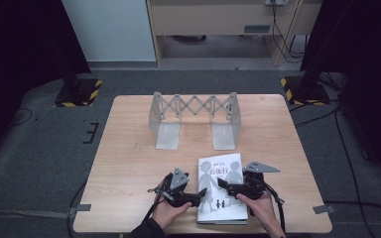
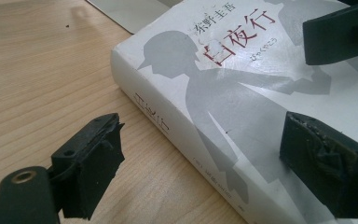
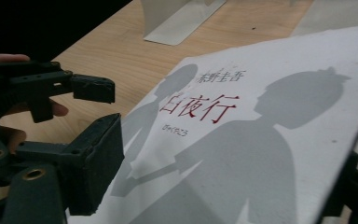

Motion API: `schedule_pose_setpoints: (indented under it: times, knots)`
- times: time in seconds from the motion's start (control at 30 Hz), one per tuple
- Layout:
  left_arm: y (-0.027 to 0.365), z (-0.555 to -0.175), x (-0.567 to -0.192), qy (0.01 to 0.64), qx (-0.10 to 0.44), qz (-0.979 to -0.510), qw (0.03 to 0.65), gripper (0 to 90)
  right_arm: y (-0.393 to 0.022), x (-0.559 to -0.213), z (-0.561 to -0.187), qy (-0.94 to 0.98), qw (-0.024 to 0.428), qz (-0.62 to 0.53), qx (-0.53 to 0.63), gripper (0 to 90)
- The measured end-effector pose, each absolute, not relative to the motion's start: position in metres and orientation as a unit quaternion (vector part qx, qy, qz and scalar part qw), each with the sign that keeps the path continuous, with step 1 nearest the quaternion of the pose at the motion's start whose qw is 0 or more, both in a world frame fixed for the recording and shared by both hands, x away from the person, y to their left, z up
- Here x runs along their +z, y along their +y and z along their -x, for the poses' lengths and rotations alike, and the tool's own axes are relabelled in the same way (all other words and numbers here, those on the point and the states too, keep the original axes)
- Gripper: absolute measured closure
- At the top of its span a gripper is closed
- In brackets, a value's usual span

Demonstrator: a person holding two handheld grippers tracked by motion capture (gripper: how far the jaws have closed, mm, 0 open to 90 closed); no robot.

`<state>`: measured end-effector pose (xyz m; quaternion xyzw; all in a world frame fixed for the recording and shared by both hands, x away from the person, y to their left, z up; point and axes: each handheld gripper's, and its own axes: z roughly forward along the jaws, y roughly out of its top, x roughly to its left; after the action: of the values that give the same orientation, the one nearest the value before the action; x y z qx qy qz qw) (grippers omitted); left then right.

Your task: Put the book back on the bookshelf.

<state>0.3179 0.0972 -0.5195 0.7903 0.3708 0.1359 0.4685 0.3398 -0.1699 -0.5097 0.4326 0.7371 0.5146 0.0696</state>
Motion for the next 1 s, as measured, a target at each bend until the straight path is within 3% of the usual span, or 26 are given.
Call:
schedule_pose_setpoints:
  times: [0.3,0.43,1.0]
  knots:
    - [0.098,-0.319,-0.521,0.377,0.127,-0.787,0.471,12.0,-0.166,-0.513,-0.342,0.740,0.055,-0.436,0.509,24.1]
    - [0.099,-0.321,-0.522,0.380,0.124,-0.785,0.473,12.1,-0.169,-0.513,-0.344,0.732,0.048,-0.450,0.509,33.3]
    - [0.102,-0.324,-0.523,0.386,0.115,-0.775,0.487,16.6,-0.176,-0.506,-0.350,0.718,0.018,-0.474,0.509,55.4]
